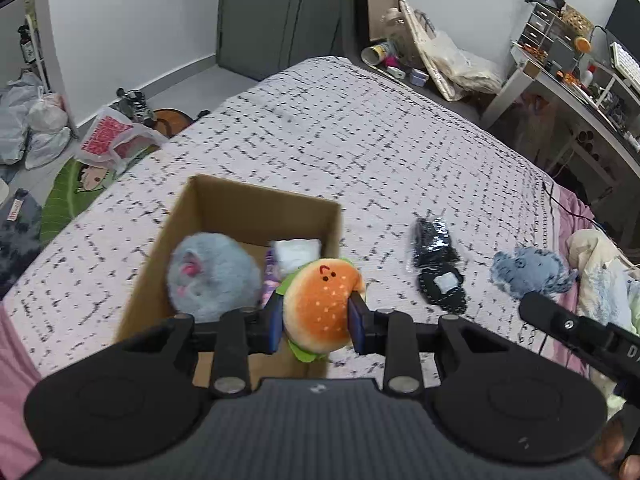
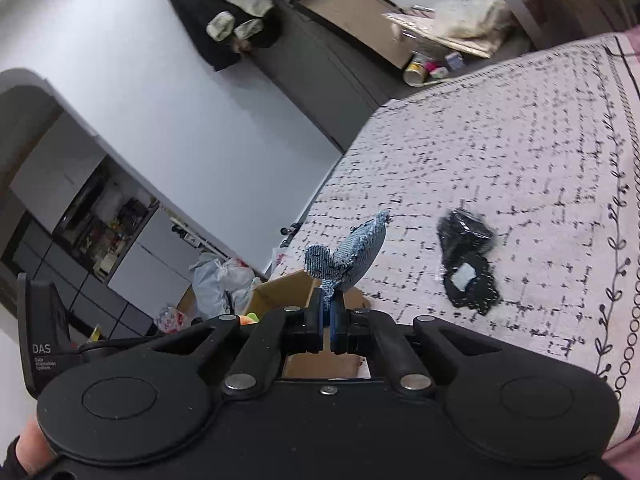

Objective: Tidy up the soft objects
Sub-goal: 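Carry the burger plush toward the box with the left tool while the right tool grasps the blue plush, then open both tools to drop the burger and blue plush into the box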

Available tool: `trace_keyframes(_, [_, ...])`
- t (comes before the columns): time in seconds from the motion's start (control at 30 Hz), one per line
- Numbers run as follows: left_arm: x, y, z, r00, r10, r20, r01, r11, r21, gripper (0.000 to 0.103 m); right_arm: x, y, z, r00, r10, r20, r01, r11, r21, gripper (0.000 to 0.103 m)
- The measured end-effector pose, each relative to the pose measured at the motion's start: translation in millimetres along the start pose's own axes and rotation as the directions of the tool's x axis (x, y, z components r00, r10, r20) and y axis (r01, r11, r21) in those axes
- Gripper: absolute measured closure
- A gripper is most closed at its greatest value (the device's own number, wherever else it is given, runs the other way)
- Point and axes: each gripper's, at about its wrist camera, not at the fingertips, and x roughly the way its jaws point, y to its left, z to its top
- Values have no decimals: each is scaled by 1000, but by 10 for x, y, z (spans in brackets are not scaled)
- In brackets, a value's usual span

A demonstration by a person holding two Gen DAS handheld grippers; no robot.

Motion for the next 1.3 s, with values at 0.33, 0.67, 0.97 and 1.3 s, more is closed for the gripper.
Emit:
trace_keyframes(0.33, [-85, 349, -43, 1000, 20, 1, -20, 999, -46, 71, 83, 250, -170, 1000, 4, -17, -5, 997, -77, 100])
trace_keyframes(0.67, [8, 672, -108, 999, 47, 8, -46, 992, -119, 69, 281, 474, -335, 999, 22, -47, -28, 991, -128, 100])
trace_keyframes(0.97, [113, 815, -222, 997, 51, 50, -44, 989, -142, 65, 516, 712, -543, 994, 39, -98, -55, 985, -165, 100])
trace_keyframes(1.3, [159, 1005, -263, 998, 44, 44, -35, 982, -187, 64, 787, 941, -698, 988, 11, -154, -42, 978, -206, 100])
